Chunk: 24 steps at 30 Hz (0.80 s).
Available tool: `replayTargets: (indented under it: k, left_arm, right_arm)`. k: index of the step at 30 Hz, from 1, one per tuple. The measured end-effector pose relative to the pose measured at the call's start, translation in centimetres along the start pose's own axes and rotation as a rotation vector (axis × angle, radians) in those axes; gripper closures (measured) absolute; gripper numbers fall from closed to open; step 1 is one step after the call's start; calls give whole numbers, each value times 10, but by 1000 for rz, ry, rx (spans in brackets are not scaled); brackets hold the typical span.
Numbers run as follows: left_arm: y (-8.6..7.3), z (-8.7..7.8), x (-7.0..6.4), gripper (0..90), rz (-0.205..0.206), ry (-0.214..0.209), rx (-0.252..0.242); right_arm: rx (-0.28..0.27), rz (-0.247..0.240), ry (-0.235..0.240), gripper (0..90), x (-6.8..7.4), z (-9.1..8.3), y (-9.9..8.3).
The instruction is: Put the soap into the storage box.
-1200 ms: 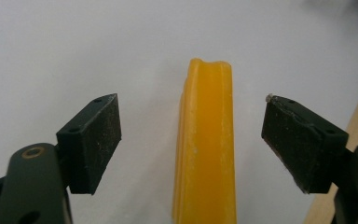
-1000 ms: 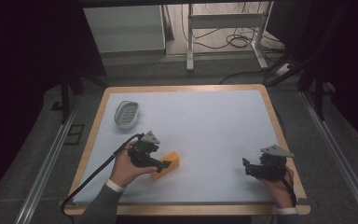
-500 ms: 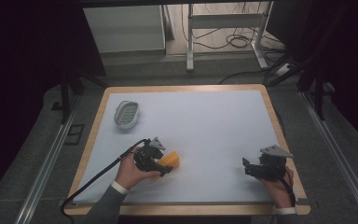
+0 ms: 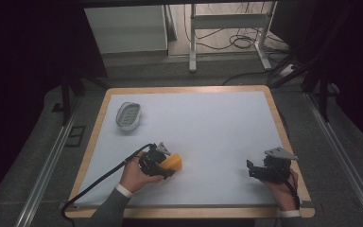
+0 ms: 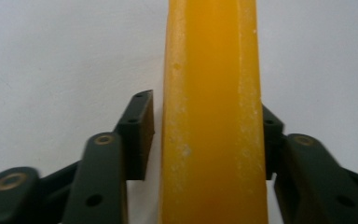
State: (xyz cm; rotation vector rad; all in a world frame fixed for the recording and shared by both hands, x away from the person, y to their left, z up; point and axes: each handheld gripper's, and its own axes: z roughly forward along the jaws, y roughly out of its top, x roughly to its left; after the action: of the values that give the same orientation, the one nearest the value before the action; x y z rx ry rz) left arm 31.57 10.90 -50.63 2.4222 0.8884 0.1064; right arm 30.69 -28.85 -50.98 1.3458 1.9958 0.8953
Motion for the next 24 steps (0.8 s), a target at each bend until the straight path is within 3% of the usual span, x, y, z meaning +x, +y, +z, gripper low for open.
replayTargets:
  k: [6,15,24]
  left_arm:
    - [0,-1,-1,602,-4,12,-5]
    - [0,-6,1,608,-5,4,3]
    - [0,-21,11,609,-29,12,-36]
  right_arm:
    - [3,2,-2,59,0,0,0]
    - [-2,3,-8,59,-1,0,0]
    - [-3,3,-13,60,-2,-1,0]
